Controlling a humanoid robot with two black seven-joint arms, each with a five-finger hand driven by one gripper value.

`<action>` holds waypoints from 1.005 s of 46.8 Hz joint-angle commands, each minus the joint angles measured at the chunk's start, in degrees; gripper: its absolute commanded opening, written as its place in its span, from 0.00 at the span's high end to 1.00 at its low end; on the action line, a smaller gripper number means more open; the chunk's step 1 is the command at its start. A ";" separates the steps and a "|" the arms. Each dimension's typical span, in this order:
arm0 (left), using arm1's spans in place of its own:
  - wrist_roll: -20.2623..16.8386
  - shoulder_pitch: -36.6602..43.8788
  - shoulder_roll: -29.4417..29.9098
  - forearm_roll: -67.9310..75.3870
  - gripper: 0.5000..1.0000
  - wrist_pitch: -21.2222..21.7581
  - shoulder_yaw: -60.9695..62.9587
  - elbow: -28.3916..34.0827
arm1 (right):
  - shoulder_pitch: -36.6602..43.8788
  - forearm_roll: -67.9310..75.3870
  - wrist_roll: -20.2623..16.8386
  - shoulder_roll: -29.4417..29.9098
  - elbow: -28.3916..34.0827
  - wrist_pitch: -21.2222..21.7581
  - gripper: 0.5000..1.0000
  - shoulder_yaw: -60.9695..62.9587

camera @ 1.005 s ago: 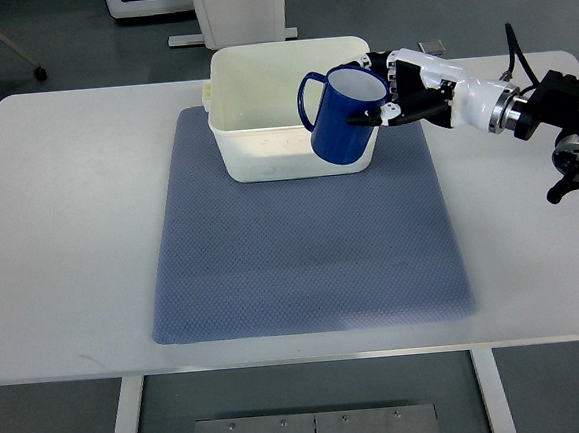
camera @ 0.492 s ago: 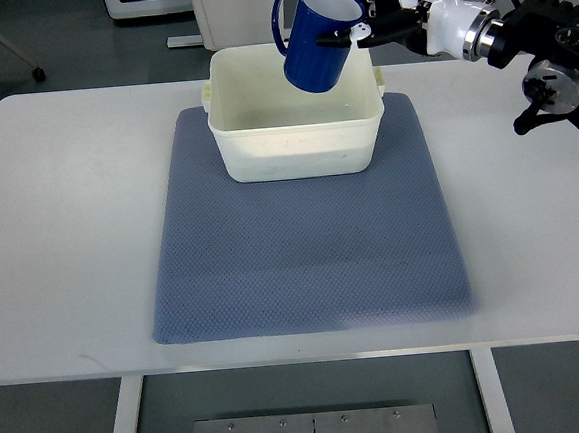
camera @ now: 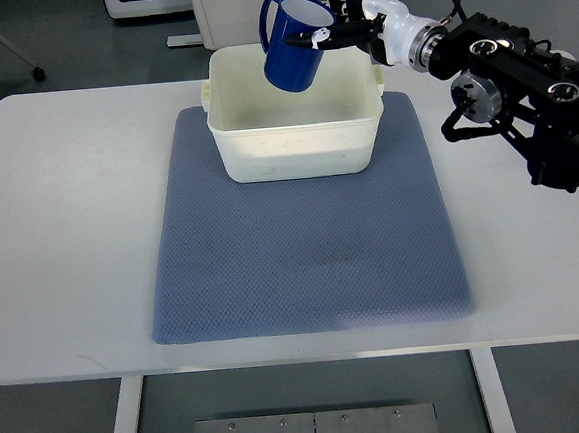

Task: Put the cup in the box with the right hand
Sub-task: 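Lower the blue mug into the tub and open the right hand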

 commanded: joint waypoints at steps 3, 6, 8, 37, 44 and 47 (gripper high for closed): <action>0.00 0.00 0.00 0.00 0.00 0.00 0.00 0.00 | -0.20 0.00 0.09 0.80 -0.79 -1.35 1.00 -2.69; 0.00 0.00 0.00 0.00 0.00 0.00 0.00 0.00 | -0.46 0.00 0.09 1.07 -0.79 -1.52 1.00 -3.75; 0.00 0.00 0.00 0.00 0.00 0.00 0.00 0.00 | -0.55 0.00 0.09 1.24 -0.79 -1.79 1.00 -3.93; 0.00 0.00 0.00 0.00 0.00 0.00 0.00 0.00 | -2.75 0.09 0.62 2.47 -0.61 -3.55 0.64 -4.01; 0.00 0.00 0.00 0.00 0.00 0.00 0.00 0.00 | -2.84 0.09 0.62 2.47 -0.52 -3.55 0.21 -4.01; 0.09 0.00 0.00 0.00 0.00 0.00 0.00 0.00 | -2.84 0.09 0.62 2.47 -0.52 -3.55 0.07 -4.01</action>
